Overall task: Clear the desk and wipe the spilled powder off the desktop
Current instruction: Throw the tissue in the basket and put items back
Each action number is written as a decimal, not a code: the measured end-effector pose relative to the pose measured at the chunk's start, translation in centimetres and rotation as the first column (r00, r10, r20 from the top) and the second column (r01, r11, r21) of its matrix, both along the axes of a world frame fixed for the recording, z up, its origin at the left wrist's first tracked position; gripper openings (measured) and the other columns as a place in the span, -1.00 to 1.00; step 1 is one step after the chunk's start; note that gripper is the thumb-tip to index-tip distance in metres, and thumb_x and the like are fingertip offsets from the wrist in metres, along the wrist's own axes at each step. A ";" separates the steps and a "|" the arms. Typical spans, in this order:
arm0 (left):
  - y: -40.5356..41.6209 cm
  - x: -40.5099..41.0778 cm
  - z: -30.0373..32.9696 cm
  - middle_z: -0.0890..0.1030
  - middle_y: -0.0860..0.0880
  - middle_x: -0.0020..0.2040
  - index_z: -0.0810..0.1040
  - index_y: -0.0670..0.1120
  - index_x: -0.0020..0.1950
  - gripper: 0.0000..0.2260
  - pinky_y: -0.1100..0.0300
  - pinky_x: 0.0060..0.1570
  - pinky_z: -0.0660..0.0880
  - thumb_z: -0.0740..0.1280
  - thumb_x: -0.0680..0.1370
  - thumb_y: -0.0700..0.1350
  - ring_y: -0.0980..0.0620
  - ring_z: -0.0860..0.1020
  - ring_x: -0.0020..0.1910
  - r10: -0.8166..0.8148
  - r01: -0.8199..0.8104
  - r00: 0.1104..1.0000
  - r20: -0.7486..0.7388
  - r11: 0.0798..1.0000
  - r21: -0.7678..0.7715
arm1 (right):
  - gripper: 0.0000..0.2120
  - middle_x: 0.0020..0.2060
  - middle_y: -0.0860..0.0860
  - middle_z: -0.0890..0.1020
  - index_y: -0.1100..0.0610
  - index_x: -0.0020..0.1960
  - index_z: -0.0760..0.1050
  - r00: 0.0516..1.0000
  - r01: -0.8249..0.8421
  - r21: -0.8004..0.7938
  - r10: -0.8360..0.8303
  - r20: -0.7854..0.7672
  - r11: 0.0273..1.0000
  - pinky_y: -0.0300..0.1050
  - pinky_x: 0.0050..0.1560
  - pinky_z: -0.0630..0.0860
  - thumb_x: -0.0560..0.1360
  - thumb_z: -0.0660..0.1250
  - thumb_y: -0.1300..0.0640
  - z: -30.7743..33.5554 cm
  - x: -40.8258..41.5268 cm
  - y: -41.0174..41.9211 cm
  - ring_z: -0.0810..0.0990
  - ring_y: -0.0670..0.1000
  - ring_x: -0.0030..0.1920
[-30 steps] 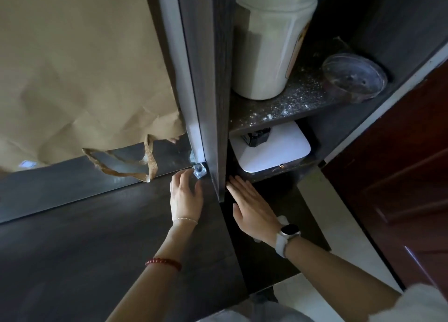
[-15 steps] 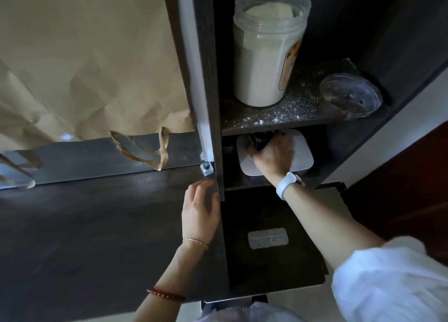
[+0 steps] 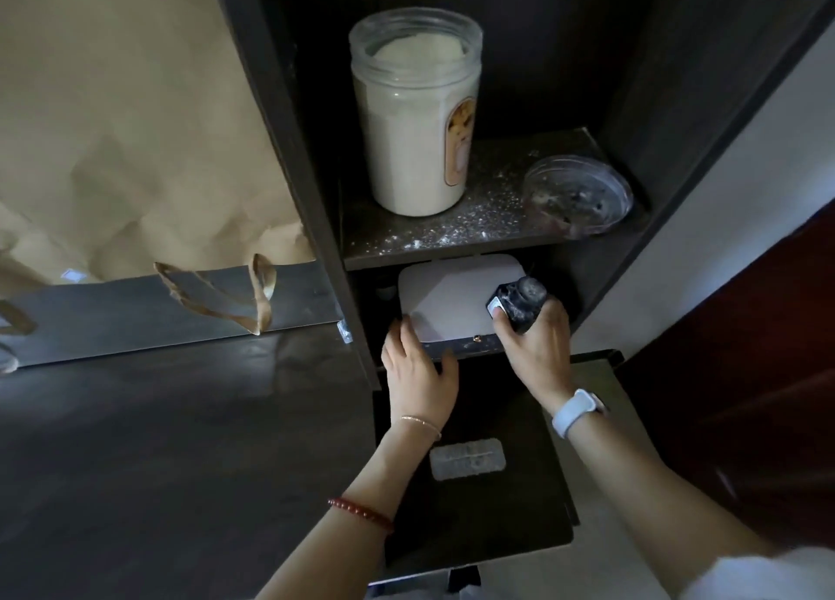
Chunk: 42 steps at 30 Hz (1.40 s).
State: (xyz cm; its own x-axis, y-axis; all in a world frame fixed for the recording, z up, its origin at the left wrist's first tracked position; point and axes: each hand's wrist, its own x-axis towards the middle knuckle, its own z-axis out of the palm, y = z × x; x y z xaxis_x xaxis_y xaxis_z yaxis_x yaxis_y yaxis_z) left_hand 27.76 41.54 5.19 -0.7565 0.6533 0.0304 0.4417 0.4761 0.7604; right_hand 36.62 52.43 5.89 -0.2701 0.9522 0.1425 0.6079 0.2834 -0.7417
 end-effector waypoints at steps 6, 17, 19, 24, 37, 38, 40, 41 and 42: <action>3.2 -0.9 -0.5 0.28 -0.32 0.37 0.06 -0.30 0.44 -0.33 -0.01 0.33 0.12 0.30 0.51 -0.01 -0.28 0.23 0.34 0.193 -0.163 0.958 0.214 0.975 -0.148 | -0.54 0.10 0.21 0.53 0.26 0.17 0.28 0.995 -0.064 -0.198 0.047 -0.091 0.978 -0.12 0.03 0.41 0.47 0.33 -0.03 0.9 0.9 0.5 0.51 0.19 0.12; -0.7 3.8 0.7 0.25 -0.07 0.17 0.23 -0.20 0.29 -0.47 0.41 -0.01 0.24 0.41 0.42 -0.22 0.26 0.19 0.00 0.199 -0.252 0.943 0.267 0.951 0.181 | -0.69 -0.06 -0.03 0.55 0.07 0.10 0.30 0.922 -0.167 -0.219 0.073 -0.381 0.961 -0.48 -0.10 0.43 0.45 0.36 0.10 -1.0 5.2 -2.8 0.57 -0.03 -0.03; -2.0 4.2 0.8 0.26 -0.05 0.11 0.27 -0.16 0.17 -0.59 0.30 0.04 0.32 0.41 0.43 -0.22 0.24 0.22 0.03 0.202 -0.272 0.939 0.280 0.932 0.241 | -0.69 -0.03 -0.04 0.55 0.04 0.11 0.30 0.894 -0.189 -0.241 0.066 -0.444 0.952 -0.31 0.02 0.47 0.45 0.36 0.12 -1.6 6.5 -3.9 0.57 -0.04 0.01; -6.1 4.7 0.6 0.29 -0.04 0.10 0.27 0.03 0.04 -0.67 0.23 -0.08 0.50 0.40 0.44 -0.12 -0.16 0.48 0.08 0.153 -0.258 0.933 0.325 0.915 0.310 | -0.68 0.02 0.02 0.57 0.05 0.12 0.36 0.855 -0.242 -0.286 0.064 -0.515 0.927 -0.23 0.08 0.49 0.43 0.39 0.13 -2.9 8.5 -7.3 0.58 -0.09 0.03; -24.4 -1.6 0.6 0.50 -0.02 0.15 0.38 0.03 0.06 -0.77 0.16 0.12 0.44 0.36 0.47 -0.08 0.07 0.49 0.14 0.344 -0.540 0.805 0.483 0.762 0.356 | -0.69 -0.04 -0.10 0.60 0.05 0.09 0.38 0.826 -0.487 -0.298 0.321 -0.463 0.821 -0.41 -0.06 0.47 0.42 0.40 0.21 -2.9 1.4 -22.3 0.60 -0.23 -0.04; -26.1 -2.4 0.7 0.51 0.03 0.11 0.40 0.06 0.04 -0.79 0.18 0.10 0.43 0.34 0.45 -0.05 0.13 0.49 0.10 0.366 -0.571 0.790 0.493 0.733 0.370 | -0.68 -0.05 -0.10 0.61 0.01 0.08 0.39 0.822 -0.505 -0.304 0.342 -0.456 0.808 -0.39 -0.05 0.49 0.41 0.41 0.20 -2.9 0.5 -23.8 0.61 -0.21 -0.05; -30.7 -4.6 0.8 0.50 0.08 0.07 0.41 0.07 0.04 -0.84 0.17 0.07 0.40 0.32 0.50 -0.06 0.19 0.48 0.06 0.409 -0.632 0.754 0.514 0.665 0.398 | -0.68 -0.07 -0.10 0.62 -0.02 0.03 0.40 0.811 -0.542 -0.301 0.393 -0.434 0.784 -0.37 -0.06 0.50 0.37 0.46 0.15 -2.9 -2.1 -27.7 0.62 -0.21 -0.07; -33.1 -5.9 0.7 0.49 0.09 0.07 0.41 0.06 0.06 -0.86 0.13 0.07 0.41 0.30 0.52 -0.07 0.19 0.47 0.06 0.435 -0.657 0.736 0.519 0.642 0.395 | -0.68 -0.08 -0.11 0.61 -0.02 0.02 0.41 0.812 -0.549 -0.305 0.410 -0.416 0.778 -0.38 -0.06 0.49 0.36 0.48 0.13 -3.0 -3.5 -29.8 0.61 -0.23 -0.09; -35.3 -7.1 0.7 0.48 0.09 0.08 0.41 0.05 0.07 -0.86 0.04 0.07 0.44 0.28 0.54 -0.05 0.16 0.47 0.07 0.459 -0.680 0.718 0.523 0.623 0.387 | -0.68 -0.09 -0.13 0.61 -0.01 0.03 0.42 0.811 -0.557 -0.308 0.425 -0.402 0.771 -0.40 -0.06 0.48 0.36 0.47 0.13 -3.0 -4.9 -31.9 0.60 -0.27 -0.10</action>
